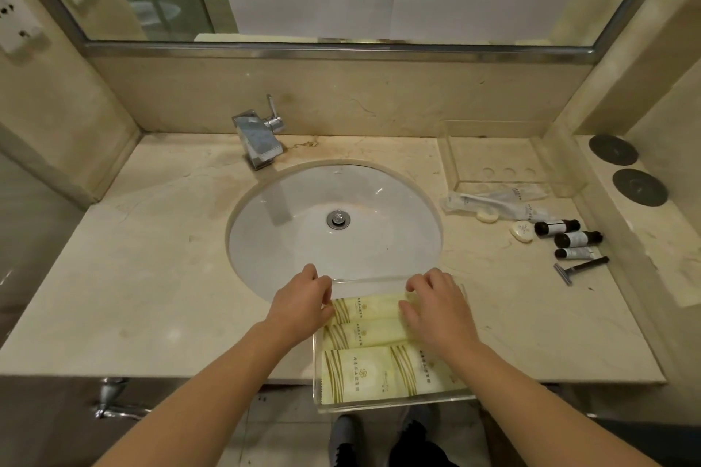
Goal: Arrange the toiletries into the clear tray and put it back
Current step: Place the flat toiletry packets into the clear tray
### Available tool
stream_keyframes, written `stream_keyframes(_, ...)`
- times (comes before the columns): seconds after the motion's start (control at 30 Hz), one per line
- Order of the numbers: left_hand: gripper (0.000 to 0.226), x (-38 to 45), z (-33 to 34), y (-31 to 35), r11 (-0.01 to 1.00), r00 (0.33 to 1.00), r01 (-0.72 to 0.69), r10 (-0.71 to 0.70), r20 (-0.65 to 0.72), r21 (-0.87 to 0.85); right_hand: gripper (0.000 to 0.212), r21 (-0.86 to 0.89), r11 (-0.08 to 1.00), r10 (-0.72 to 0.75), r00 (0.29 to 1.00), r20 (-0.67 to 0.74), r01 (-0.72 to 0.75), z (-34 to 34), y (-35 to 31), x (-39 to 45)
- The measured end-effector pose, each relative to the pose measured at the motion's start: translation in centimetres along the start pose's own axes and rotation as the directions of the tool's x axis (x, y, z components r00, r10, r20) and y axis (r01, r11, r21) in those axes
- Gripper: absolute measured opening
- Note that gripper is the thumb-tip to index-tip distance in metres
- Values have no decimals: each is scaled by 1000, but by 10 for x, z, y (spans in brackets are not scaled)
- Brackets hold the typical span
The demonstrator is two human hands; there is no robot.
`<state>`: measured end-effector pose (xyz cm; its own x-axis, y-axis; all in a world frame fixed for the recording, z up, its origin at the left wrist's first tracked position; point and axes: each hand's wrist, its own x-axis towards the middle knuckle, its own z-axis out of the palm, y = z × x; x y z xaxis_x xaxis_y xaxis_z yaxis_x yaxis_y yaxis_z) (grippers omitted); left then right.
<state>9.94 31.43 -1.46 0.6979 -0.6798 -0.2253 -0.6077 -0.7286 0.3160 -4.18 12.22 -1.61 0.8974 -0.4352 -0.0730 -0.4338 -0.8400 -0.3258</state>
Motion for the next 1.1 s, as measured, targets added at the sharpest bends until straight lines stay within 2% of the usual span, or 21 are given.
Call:
stream_keyframes(0.07, 16, 1, 0, -1, 1000, 1000, 22, -22, 3, 4, 21, 27, 993, 119, 993, -3, -118, -3, 6, -2)
stream_keyframes(0.13, 17, 3, 1, -2, 999, 999, 37, -37, 2, 10, 18, 55, 982, 176, 983, 44, -178, -3, 7, -1)
stream_keyframes(0.3, 13, 5, 4, -2, 999, 999, 43, -43, -8, 26, 20, 122, 965, 219, 970, 101, -231, -1, 0, 2)
stream_keyframes(0.47, 10, 10, 4, 1, 999, 999, 43, -43, -11, 23, 23, 113, 959, 246, 960, 135, -261, -3, -2, 3)
stream_keyframes(0.63, 15, 26, -3, 22, 1000, 998, 0, -2, -61, -31, 20, 178, 944, 272, 960, 63, -279, -11, -1, 7)
stream_keyframes(0.8, 12, 48, -4, 52, 992, 998, -56, 53, -31, -109, 14, 326, 906, 305, 951, -60, -270, -27, 10, 13)
stream_keyframes(0.93, 11, 63, 0, 79, 984, 994, -104, 105, 1, -146, 9, 419, 847, 406, 908, -108, -329, -40, 28, 15)
stream_keyframes(1.1, 9, 85, 1, 118, 969, 983, -178, 184, 19, -172, 7, 493, 755, 543, 834, -101, -432, -49, 62, 15)
